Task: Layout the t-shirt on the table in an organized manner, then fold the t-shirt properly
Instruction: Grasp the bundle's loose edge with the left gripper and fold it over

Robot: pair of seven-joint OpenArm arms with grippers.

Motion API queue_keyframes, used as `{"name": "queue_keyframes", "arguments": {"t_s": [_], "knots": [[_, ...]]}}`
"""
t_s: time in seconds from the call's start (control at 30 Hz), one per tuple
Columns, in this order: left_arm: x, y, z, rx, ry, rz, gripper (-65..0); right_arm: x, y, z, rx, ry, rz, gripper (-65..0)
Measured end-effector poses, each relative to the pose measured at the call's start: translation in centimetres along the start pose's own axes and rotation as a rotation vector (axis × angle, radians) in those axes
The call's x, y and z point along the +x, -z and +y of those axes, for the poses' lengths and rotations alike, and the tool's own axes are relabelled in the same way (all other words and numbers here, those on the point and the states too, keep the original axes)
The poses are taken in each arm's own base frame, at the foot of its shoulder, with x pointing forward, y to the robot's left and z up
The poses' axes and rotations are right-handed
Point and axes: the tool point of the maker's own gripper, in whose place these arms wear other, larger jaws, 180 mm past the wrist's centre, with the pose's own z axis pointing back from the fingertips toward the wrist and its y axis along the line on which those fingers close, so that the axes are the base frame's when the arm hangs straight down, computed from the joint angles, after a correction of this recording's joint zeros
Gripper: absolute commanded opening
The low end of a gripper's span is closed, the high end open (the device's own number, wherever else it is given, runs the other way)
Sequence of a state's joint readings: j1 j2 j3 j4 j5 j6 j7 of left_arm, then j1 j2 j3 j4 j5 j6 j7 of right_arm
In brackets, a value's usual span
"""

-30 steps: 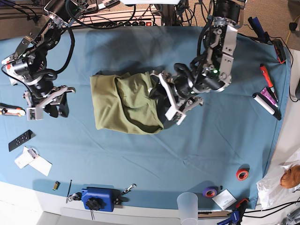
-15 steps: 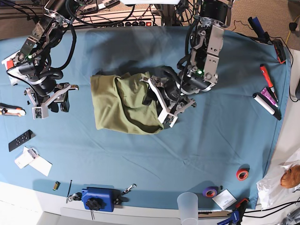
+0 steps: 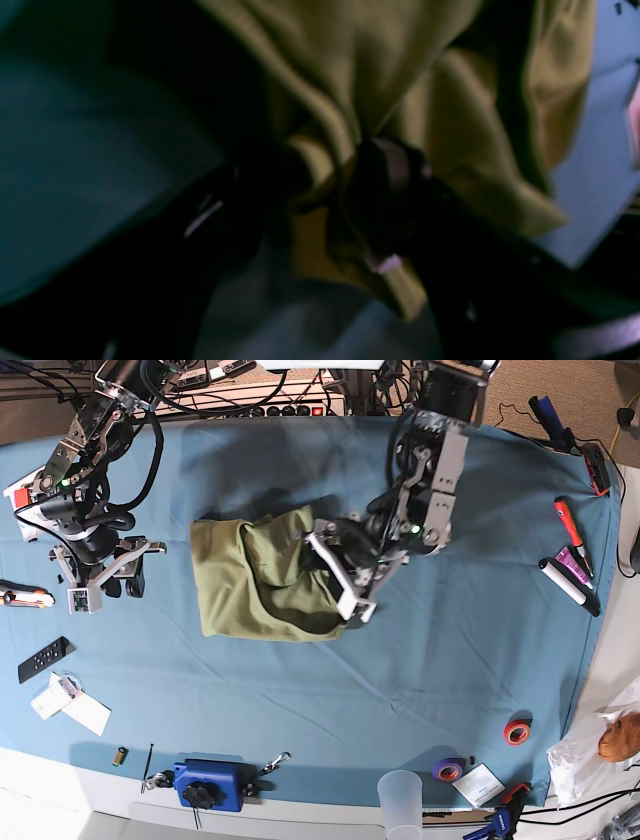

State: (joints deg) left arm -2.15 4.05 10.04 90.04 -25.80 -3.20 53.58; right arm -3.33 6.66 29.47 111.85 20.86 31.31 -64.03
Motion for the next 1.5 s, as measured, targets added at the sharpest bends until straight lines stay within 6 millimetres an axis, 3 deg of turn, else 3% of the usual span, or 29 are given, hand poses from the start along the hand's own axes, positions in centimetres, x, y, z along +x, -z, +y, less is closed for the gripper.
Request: {"name": "queue_keyframes", "arguments": {"t_s": [0.17,0.33,0.5,0.63,0.7,0.8,1.03,1.3,1.43,1.5], "knots": [[0.8,0.4,-2.3,-0.061,-0.007,-0.015,-33.2,-0.1,0.0,0.0,0.000,0.000,0.002,-43.2],[0.9,0.4,-1.6,-0.033,-0.013,-0.020,-35.8,-1.7,-0.3,0.2,0.004,0.000,0.035,-43.2],[1.0,0.4,-1.6,-0.030,-0.024,-0.030,-48.6,-4.2,1.3,0.2,0.034,0.060,0.079,-43.2],[1.2,0.4,-2.0,-0.055,-0.042,-0.040,-50.7,-7.5,2.8,0.2,0.056,0.125,0.142,-43.2],[1.4,0.4,-2.1,-0.058,-0.044,-0.047,-53.4,-8.0,3.3,0.2,0.063,0.145,0.142,-43.2],[1.6,0.4,-2.0,-0.057,-0.044,-0.062,-65.0,-7.9,3.4,0.3,0.069,0.144,0.132,-43.2],[0.3,0.2,-3.6,-0.143,0.106,0.024,-65.0,-7.0,3.1,2.8,0.217,0.094,0.089,-43.2],[2.3,-0.3,-2.6,-0.121,0.209,0.036,-65.0,-7.4,2.4,5.1,0.343,0.172,0.131,-43.2],[2.7,-0.6,-1.7,-0.093,0.329,0.050,-65.0,-7.7,2.2,6.8,0.411,0.167,0.167,-43.2],[2.9,-0.7,-2.1,-0.120,0.463,0.053,-65.0,-7.8,2.4,8.5,0.454,0.136,0.185,-43.2]]}}
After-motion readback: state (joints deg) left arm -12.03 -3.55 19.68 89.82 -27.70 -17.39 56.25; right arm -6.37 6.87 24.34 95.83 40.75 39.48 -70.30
